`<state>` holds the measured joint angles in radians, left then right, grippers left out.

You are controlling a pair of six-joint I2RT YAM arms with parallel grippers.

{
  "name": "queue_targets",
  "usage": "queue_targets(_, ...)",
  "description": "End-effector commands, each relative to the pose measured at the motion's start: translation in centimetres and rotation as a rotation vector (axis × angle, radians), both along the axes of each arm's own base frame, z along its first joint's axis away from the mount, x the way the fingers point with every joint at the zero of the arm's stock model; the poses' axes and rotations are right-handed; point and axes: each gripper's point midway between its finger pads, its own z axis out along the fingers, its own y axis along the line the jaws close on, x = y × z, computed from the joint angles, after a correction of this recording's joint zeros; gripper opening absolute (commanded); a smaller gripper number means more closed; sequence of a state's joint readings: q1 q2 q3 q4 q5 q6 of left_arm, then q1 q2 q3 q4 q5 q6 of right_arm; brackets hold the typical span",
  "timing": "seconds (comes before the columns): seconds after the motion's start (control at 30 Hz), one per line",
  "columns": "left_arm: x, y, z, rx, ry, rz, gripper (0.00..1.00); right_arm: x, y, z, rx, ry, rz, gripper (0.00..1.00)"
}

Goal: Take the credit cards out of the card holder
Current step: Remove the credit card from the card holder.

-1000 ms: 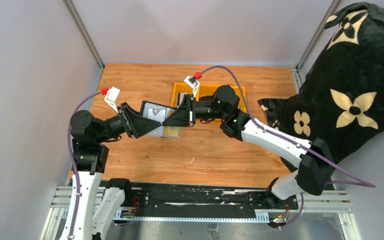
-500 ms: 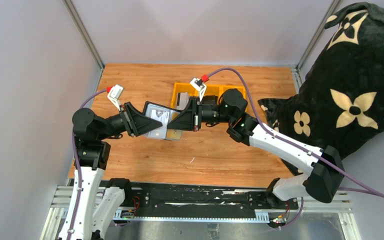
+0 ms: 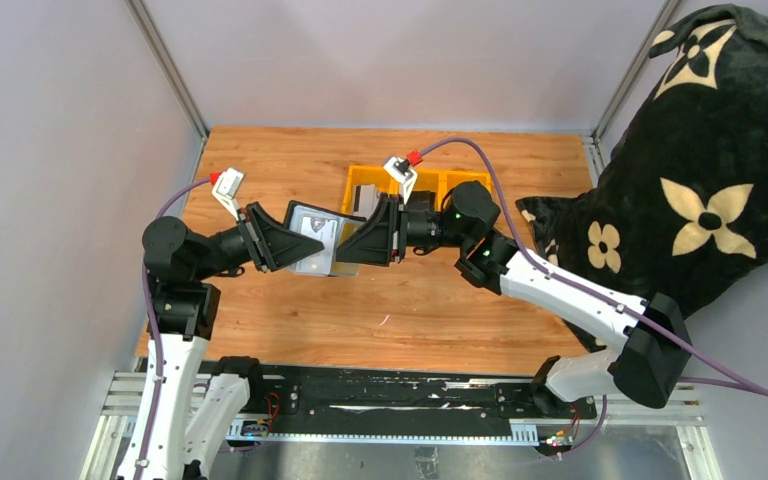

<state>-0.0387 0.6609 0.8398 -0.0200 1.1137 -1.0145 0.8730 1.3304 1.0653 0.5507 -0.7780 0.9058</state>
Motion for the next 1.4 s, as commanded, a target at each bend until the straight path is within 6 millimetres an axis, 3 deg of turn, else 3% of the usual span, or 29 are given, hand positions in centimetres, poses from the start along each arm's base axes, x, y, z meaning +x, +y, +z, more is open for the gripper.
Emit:
queue_targets(0.0,-0.9,0.0,1.9,0.001,-0.084,-0.008,0.34,-0.9,-0.2,2.2,0.079,-0.033,0.024,0.42)
queue_targets(0.43,-1.2,0.0,2.1,0.002,-0.109,-0.001,0.36,1.0,2.3,-0.1,-0.028,0.010,-0.027,0.45)
queue_targets(0.73,-1.6,0.0,1.7,-0.003,-0.093,-0.012,0.44,2.2,3.5,0.2,-0.073,0.002,-0.086,0.23)
queue_targets(0.83,-1.8,0.0,1.7,-0.004,-0.097,-0.017,0.48,1.9,3.3,0.6,-0.064,-0.001,-0.077,0.12)
queue_targets(1.03,-1.6,-0.1,1.5,-0.012,-0.079,-0.022,0.50,0.4,2.6,1.3,0.009,-0.020,-0.017,0.01)
queue_targets(1.37,-1.8,-0.2,0.9,-0.032,-0.038,-0.052,0.48,-1.4,1.8,2.1,0.073,-0.037,0.074,0.00)
